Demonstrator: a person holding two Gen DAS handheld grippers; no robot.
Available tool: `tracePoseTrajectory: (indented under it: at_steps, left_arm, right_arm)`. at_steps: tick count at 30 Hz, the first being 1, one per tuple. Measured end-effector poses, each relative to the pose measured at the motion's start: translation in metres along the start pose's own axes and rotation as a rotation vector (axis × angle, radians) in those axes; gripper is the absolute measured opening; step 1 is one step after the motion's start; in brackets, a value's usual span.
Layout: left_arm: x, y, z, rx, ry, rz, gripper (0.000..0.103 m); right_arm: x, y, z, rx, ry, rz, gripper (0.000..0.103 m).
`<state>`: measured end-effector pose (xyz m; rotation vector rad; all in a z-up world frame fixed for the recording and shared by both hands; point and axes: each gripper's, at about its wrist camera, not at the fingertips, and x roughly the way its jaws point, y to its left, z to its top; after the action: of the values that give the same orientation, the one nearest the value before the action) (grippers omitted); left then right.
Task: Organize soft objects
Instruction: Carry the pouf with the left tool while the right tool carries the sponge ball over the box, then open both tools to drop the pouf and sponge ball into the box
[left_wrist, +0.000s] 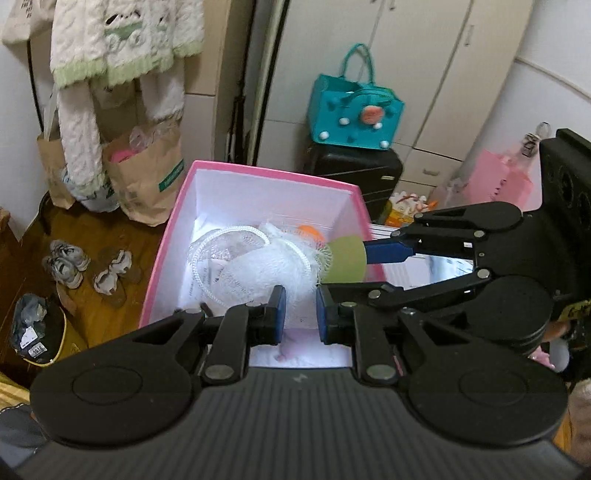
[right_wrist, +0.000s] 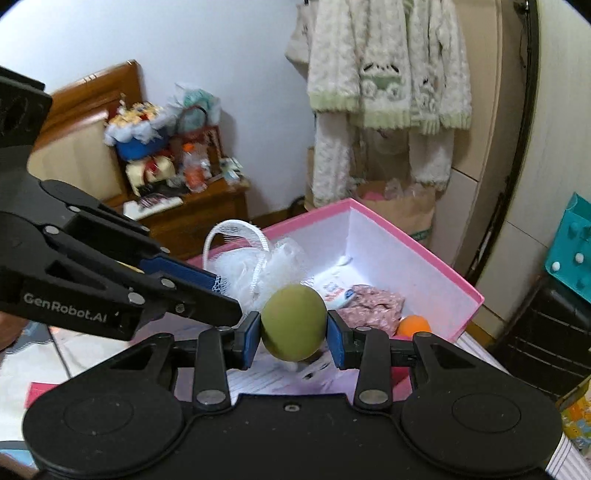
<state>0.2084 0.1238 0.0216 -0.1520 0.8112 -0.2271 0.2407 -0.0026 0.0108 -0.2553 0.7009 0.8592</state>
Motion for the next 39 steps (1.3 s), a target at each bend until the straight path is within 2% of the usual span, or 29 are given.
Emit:
tracePoseTrajectory:
  at_steps: [6, 8, 10, 11, 13, 14, 18, 21, 26, 28, 33, 39]
  left_arm:
    - [0.038, 0.020, 0.013, -0.050, 0.012, 0.036, 0.016]
    - [0.047, 0.026, 0.015, -0.057, 0.001, 0.057, 0.017]
    - [0.053, 0.029, 0.016, -0.050, -0.005, 0.090, 0.025]
    - [0.054, 0.029, 0.016, -0.042, -0.001, 0.102, 0.028]
    - [0.054, 0.026, 0.014, -0.009, -0.005, 0.116, 0.043]
    - [0.052, 0.024, 0.013, 0.008, -0.008, 0.119, 0.046]
    - [0.043, 0.018, 0.012, 0.042, -0.015, 0.120, 0.052]
    - [0.031, 0.016, 0.009, 0.048, -0.018, 0.119, 0.058]
    - [0.008, 0.007, 0.003, 0.081, -0.026, 0.133, 0.067]
    - [-0.004, 0.002, 0.000, 0.085, -0.028, 0.139, 0.078]
    - [-0.034, -0.018, -0.006, 0.104, -0.032, 0.211, 0.097]
    - [-0.070, -0.046, -0.021, 0.204, -0.011, 0.191, 0.099]
  right_arm:
    - [0.044, -0.024, 0.013, 0.036, 0.055, -0.019, 0.044]
    - [0.056, -0.032, 0.017, 0.039, 0.091, 0.001, 0.046]
    - [0.067, -0.038, 0.018, 0.043, 0.124, -0.002, 0.055]
    - [0.071, -0.040, 0.016, 0.039, 0.133, -0.013, 0.056]
    - [0.072, -0.043, 0.013, 0.056, 0.130, -0.026, 0.059]
    - [0.070, -0.046, 0.011, 0.077, 0.128, -0.019, 0.059]
    - [0.055, -0.051, 0.005, 0.115, 0.106, -0.022, 0.060]
    - [0.035, -0.050, 0.004, 0.119, 0.071, -0.031, 0.064]
    - [-0.003, -0.045, -0.003, 0.146, 0.031, -0.047, 0.064]
    - [-0.018, -0.041, -0.008, 0.149, 0.023, -0.059, 0.065]
    - [-0.051, -0.027, -0.017, 0.136, 0.012, -0.065, 0.066]
    - [-0.092, -0.012, -0.029, 0.147, 0.008, -0.020, 0.068]
